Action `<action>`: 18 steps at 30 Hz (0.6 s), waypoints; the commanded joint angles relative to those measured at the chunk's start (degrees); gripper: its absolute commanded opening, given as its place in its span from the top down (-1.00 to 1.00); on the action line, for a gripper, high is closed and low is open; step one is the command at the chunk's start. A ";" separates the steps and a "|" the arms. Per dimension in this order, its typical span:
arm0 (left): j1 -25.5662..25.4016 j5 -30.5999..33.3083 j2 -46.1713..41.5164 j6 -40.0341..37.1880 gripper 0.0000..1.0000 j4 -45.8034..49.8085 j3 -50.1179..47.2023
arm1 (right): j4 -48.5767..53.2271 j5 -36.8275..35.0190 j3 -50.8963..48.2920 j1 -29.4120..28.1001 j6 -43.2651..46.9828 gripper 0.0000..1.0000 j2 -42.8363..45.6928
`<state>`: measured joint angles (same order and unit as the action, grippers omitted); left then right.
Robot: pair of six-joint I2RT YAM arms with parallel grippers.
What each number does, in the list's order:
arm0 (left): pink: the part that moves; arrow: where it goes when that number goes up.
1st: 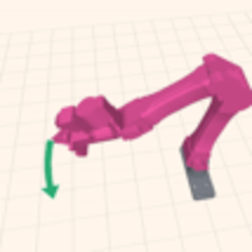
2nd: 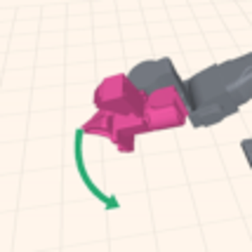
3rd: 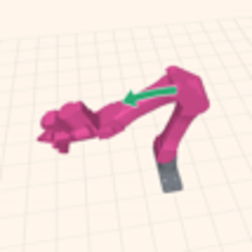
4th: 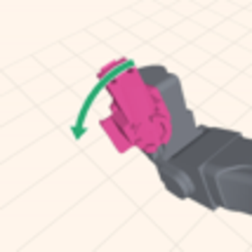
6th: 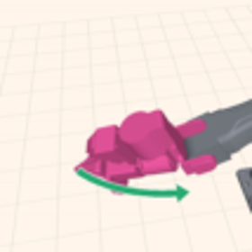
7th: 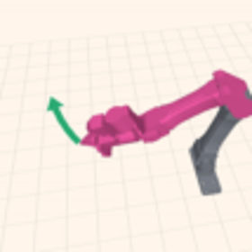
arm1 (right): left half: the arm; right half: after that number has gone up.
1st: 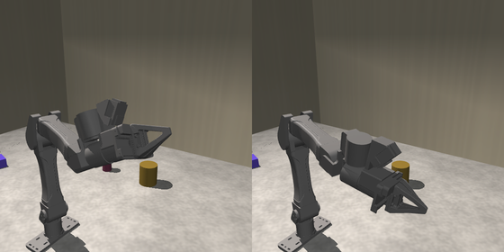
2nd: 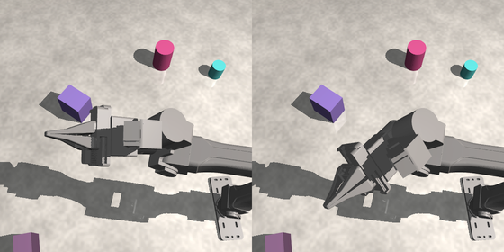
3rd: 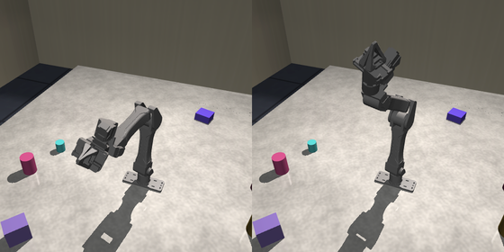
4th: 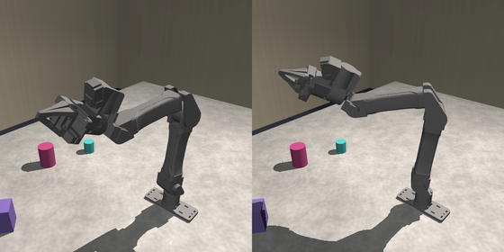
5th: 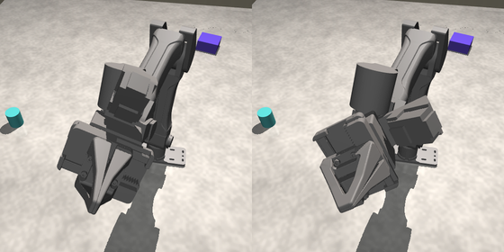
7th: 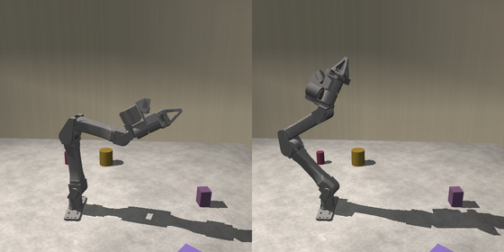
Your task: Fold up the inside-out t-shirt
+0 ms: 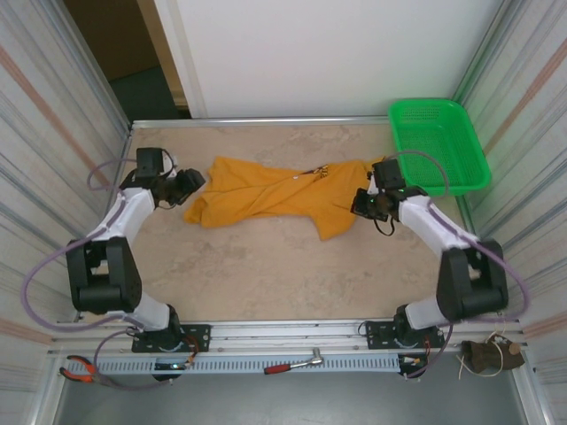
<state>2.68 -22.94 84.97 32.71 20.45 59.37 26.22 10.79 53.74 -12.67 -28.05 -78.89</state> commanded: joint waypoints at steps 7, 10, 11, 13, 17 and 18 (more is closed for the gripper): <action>-1.77 1.35 -15.64 0.77 -0.06 4.26 -12.14 | 26.63 -4.97 -1.40 -0.65 -12.00 1.00 33.83; -5.05 3.81 -19.10 1.61 -0.07 4.91 -15.71 | 29.24 -5.69 -5.49 0.01 -13.66 1.00 36.69; -6.50 4.90 -19.81 1.69 -0.08 4.85 -16.67 | 28.89 -5.47 -7.63 0.10 -14.27 1.00 36.70; -10.29 7.50 -20.37 1.56 -0.11 4.45 -18.49 | 25.56 -4.26 -13.02 0.10 -15.86 1.00 36.38; -15.77 10.26 -19.24 1.13 -0.11 1.08 -21.49 | 20.52 -4.02 -19.49 0.10 -18.12 1.00 35.79; -16.69 11.03 -18.78 1.06 -0.11 0.03 -22.21 | 20.06 -4.02 -20.18 0.10 -18.18 1.00 35.59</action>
<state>-12.21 -15.99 65.67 33.67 22.90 38.94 48.14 7.31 34.11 -12.99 -43.18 -43.97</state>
